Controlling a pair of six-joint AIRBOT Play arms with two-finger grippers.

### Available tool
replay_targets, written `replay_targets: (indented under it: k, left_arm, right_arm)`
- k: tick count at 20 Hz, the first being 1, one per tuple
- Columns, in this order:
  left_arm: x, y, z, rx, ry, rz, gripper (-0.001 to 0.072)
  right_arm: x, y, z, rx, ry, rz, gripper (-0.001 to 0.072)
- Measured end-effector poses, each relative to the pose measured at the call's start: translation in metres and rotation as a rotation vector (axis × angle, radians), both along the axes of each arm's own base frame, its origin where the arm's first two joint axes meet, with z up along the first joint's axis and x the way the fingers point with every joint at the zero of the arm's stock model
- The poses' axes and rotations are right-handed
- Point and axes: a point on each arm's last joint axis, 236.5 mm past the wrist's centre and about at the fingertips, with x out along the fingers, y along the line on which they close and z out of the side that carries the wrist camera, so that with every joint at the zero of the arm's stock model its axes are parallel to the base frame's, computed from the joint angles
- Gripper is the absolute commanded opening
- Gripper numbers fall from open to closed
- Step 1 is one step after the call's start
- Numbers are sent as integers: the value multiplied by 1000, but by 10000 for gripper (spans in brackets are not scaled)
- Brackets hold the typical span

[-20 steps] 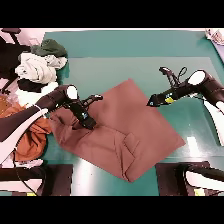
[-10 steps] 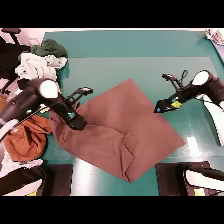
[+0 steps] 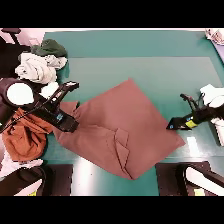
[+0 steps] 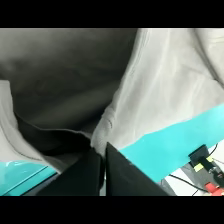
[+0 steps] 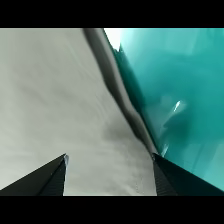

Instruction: Fold the shirts.

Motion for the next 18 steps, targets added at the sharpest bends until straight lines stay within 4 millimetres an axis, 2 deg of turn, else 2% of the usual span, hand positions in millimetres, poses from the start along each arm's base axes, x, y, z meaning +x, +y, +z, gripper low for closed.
replay_targets:
  k: [3,4,5,6,8,11,12,15,16,17,18]
  left_arm:
    - [-1,1,3,-5,-3,16,26]
    - [-2,1,4,-6,-4,18,26]
    - [-1,1,4,-8,-6,22,25]
    - [-1,0,5,-10,-10,24,26]
    - [3,-1,6,-18,-23,28,25]
    - [6,-2,6,-23,-39,34,26]
    - [8,-2,6,-22,-44,35,26]
    - [9,-2,3,-17,-44,38,27]
    - [9,-1,0,-13,-40,37,158]
    - [9,-1,-3,-8,-37,36,428]
    - [9,1,-7,-2,-33,33,623]
  right_arm:
    - [-17,9,-13,9,3,6,584]
    - [-21,16,-16,20,6,13,546]
    - [-25,21,-19,26,9,26,539]
    - [-27,26,-21,27,9,40,477]
    - [-27,30,-24,16,-3,66,305]
    - [-19,23,-24,-29,-32,98,70]
    - [-13,20,-22,-39,-49,94,19]
    - [4,8,-15,-65,-98,66,19]
    - [6,5,-13,-70,-103,59,18]
    - [8,4,-12,-67,-107,50,19]
    - [7,5,-11,-60,-105,44,19]
